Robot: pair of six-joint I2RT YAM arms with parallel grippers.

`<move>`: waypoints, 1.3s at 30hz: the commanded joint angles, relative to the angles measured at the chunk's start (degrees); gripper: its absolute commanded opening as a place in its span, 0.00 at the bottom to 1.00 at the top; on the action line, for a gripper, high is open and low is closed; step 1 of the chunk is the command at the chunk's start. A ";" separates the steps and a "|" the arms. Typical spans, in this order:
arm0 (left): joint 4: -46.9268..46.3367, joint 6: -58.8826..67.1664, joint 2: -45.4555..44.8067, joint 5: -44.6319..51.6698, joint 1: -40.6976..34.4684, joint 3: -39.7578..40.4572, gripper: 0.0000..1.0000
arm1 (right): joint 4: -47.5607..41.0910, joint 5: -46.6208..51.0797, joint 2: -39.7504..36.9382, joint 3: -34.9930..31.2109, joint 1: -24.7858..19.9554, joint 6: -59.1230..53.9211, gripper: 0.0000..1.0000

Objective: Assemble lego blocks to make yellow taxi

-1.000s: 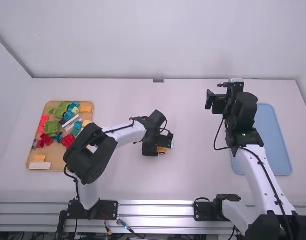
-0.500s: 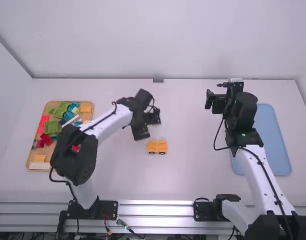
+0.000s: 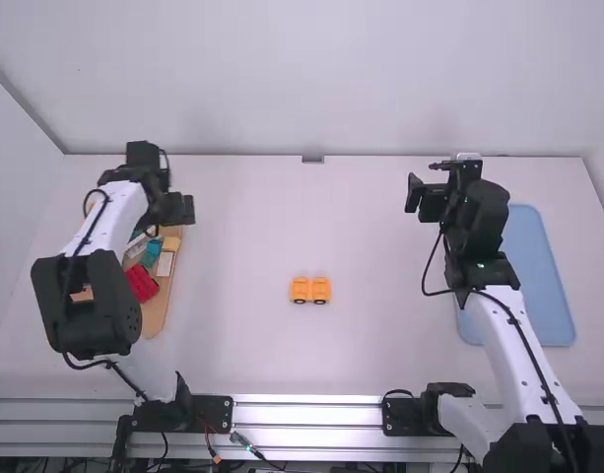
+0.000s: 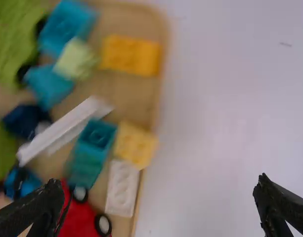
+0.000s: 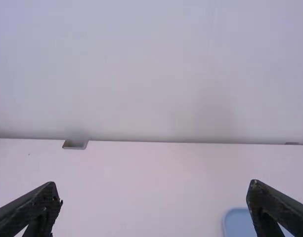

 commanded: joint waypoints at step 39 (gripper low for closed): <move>3.54 -22.91 1.88 6.45 42.25 -13.27 0.83 | 0.35 0.20 0.48 2.12 0.26 0.57 0.99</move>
